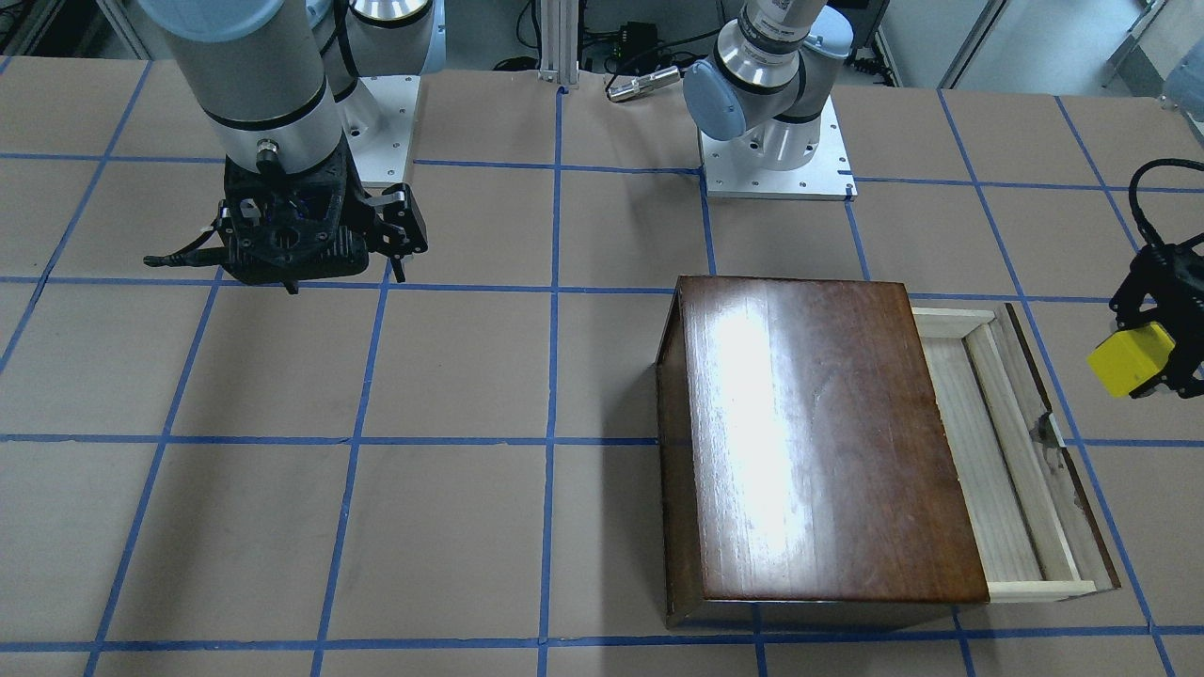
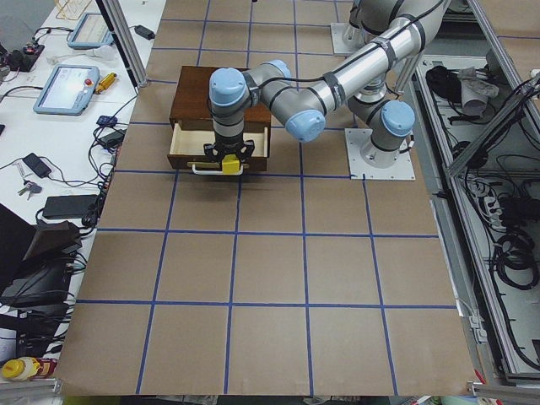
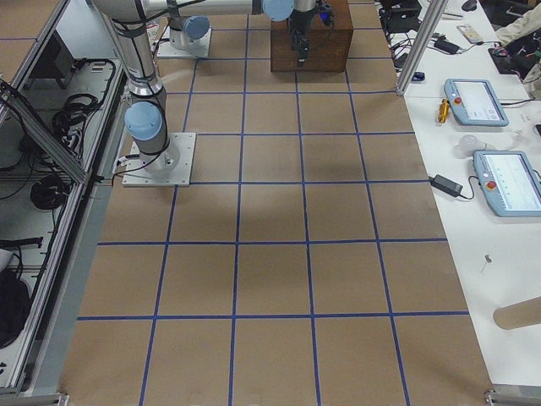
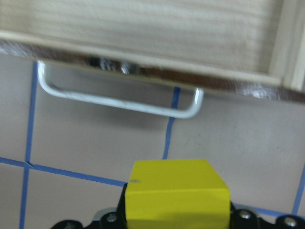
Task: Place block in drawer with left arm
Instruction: 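Carry the yellow cube with the left gripper over the open drawer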
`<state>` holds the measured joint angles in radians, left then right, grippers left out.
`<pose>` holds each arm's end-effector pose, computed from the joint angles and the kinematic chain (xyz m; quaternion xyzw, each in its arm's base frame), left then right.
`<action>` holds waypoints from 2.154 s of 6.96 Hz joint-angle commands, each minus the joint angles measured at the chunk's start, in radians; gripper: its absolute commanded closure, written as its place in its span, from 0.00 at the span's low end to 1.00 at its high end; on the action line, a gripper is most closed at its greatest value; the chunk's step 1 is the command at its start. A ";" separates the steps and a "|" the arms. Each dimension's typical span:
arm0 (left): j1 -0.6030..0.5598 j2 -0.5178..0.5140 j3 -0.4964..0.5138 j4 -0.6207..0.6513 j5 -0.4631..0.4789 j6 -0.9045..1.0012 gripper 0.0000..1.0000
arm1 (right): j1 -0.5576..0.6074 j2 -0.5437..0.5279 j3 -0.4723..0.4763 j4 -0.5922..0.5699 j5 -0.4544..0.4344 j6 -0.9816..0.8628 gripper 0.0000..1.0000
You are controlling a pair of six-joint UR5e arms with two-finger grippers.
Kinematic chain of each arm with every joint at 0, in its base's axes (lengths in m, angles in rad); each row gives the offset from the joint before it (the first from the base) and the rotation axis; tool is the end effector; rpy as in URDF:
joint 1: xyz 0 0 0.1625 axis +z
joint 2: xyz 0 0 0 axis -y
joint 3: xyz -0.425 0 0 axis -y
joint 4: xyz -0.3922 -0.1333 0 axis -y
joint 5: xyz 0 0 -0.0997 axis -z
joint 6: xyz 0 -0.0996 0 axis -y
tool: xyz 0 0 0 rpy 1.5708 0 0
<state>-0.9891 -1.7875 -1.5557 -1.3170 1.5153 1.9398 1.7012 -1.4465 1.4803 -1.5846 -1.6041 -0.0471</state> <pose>0.2029 -0.5612 0.4049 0.6282 0.7771 -0.0344 0.0164 0.1994 -0.5208 0.4694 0.0888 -0.9959 -0.0093 0.0171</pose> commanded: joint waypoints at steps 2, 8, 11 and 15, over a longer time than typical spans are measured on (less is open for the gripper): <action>-0.134 -0.026 0.013 -0.005 -0.006 -0.224 1.00 | 0.000 0.000 0.000 0.000 0.000 0.001 0.00; -0.204 -0.138 -0.001 0.051 -0.040 -0.323 1.00 | 0.000 0.000 0.000 0.000 0.000 0.001 0.00; -0.210 -0.153 -0.009 0.070 -0.037 -0.317 1.00 | 0.000 0.000 0.000 0.000 0.000 0.000 0.00; -0.218 -0.101 0.006 0.056 -0.030 -0.312 0.00 | 0.000 0.000 0.000 0.000 0.000 0.001 0.00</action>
<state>-1.2004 -1.9176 -1.5579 -1.2520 1.4842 1.6267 1.7012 -1.4466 1.4803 -1.5846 -1.6044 -0.0465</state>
